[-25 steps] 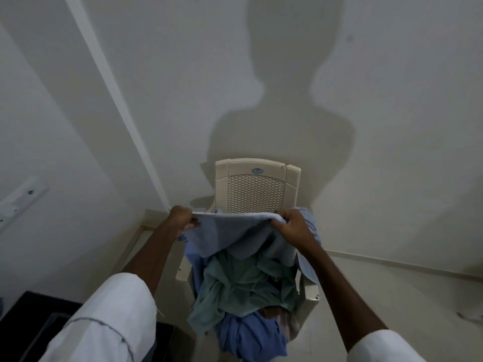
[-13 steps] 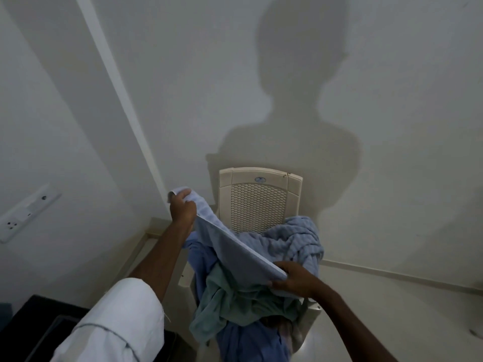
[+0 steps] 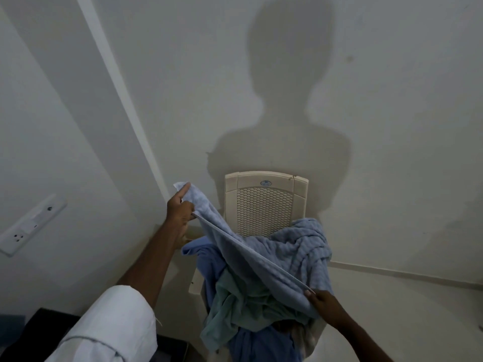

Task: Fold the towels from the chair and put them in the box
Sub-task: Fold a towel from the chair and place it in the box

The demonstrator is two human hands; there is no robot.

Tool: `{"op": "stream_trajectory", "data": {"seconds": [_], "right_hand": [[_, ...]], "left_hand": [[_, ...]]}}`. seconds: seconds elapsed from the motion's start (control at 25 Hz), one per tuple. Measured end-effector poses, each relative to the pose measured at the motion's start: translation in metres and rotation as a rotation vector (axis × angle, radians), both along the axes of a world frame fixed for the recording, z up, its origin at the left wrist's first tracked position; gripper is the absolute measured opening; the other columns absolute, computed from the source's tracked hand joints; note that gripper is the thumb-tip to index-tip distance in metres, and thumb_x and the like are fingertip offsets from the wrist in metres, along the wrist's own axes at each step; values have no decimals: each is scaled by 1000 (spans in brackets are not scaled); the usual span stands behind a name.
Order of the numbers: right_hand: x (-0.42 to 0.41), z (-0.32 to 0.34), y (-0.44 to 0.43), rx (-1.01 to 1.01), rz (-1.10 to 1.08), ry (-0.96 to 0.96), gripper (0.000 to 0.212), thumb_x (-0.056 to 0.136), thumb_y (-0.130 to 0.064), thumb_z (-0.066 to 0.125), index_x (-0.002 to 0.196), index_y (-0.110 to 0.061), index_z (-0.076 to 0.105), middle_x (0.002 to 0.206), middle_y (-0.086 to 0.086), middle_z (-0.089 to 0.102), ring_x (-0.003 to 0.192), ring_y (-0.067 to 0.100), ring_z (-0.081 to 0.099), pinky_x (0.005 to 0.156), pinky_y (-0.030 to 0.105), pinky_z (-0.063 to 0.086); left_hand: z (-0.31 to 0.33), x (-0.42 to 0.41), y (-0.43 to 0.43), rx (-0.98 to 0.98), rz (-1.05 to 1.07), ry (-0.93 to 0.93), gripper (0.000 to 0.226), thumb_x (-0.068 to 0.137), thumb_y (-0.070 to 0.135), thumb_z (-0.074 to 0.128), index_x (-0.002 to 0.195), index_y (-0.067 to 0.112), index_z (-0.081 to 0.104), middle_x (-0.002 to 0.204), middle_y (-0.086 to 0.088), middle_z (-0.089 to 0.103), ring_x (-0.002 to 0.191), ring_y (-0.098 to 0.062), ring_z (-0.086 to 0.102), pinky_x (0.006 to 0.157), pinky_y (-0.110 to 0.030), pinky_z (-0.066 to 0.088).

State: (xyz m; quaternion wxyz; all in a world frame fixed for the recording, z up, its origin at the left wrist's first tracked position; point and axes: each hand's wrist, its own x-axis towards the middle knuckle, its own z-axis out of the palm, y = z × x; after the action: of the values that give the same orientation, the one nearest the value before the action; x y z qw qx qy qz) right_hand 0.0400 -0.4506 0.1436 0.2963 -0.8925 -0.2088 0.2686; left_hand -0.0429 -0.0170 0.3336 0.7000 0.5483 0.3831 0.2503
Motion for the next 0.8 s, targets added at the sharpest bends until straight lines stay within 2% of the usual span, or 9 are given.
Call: {"op": "stream_trajectory", "data": {"seconds": [0.08, 0.12, 0.24, 0.36, 0.48, 0.56, 0.68, 0.76, 0.8], "right_hand": [[-1, 13, 5, 11, -72, -68, 31, 105, -40, 48, 82, -28, 66, 86, 1, 67, 82, 16, 63, 63, 12, 39], [1, 20, 10, 20, -113, -126, 30, 105, -40, 49, 83, -28, 66, 85, 1, 67, 82, 17, 63, 64, 20, 40], [11, 51, 36, 196, -192, -280, 26, 104, -34, 53, 90, -24, 73, 91, 0, 74, 83, 14, 64, 67, 28, 43], [17, 95, 74, 364, -120, -370, 23, 103, -33, 55, 96, -20, 73, 90, -1, 74, 81, 13, 66, 73, 32, 51], [15, 149, 116, 516, -47, -477, 31, 101, -36, 51, 88, -14, 68, 82, 2, 70, 76, 17, 64, 70, 33, 48], [12, 180, 142, 624, 37, -433, 31, 100, -34, 53, 78, -14, 64, 73, 1, 66, 68, 17, 60, 65, 36, 45], [11, 207, 164, 717, 90, -298, 25, 99, -28, 60, 79, -16, 69, 70, 2, 67, 66, 10, 61, 63, 32, 48], [9, 215, 167, 734, 77, -275, 21, 99, -27, 62, 88, -14, 74, 79, 2, 73, 76, 12, 70, 72, 33, 55], [8, 217, 168, 748, 72, -287, 20, 98, -27, 62, 90, -14, 74, 83, 2, 75, 81, 14, 72, 76, 34, 56]], "left_hand": [[7, -2, 2, -126, -3, 5, 32, 95, 22, 60, 127, 18, 63, 133, -8, 56, 116, -29, 59, 85, -37, 53], [11, -3, 1, -117, -21, 17, 27, 97, 20, 57, 122, 21, 66, 130, -8, 60, 114, -27, 60, 90, -37, 52], [18, -4, -8, 229, -97, 111, 38, 96, 1, 45, 113, 25, 69, 119, -9, 69, 108, -27, 66, 90, -36, 54], [24, 4, -27, 543, -261, 146, 46, 92, -8, 44, 108, 24, 73, 113, -6, 70, 106, -25, 66, 96, -38, 53], [27, 19, -49, 893, -541, 154, 48, 92, 9, 57, 80, 54, 70, 107, 0, 69, 105, -23, 66, 99, -18, 44], [34, 23, -70, 970, -704, 150, 31, 87, 26, 51, 95, 46, 73, 122, -2, 68, 115, -21, 62, 102, -22, 43], [33, 21, -97, 920, -934, -6, 51, 81, 25, 59, 130, 11, 60, 142, -1, 52, 134, -12, 45, 111, -20, 33], [32, 17, -104, 907, -949, -52, 57, 82, 25, 65, 136, 9, 55, 137, 5, 53, 129, -7, 48, 106, -18, 39], [31, 18, -103, 945, -907, -55, 47, 82, 25, 62, 127, 11, 62, 125, 6, 61, 117, -9, 58, 98, -22, 47]]}}
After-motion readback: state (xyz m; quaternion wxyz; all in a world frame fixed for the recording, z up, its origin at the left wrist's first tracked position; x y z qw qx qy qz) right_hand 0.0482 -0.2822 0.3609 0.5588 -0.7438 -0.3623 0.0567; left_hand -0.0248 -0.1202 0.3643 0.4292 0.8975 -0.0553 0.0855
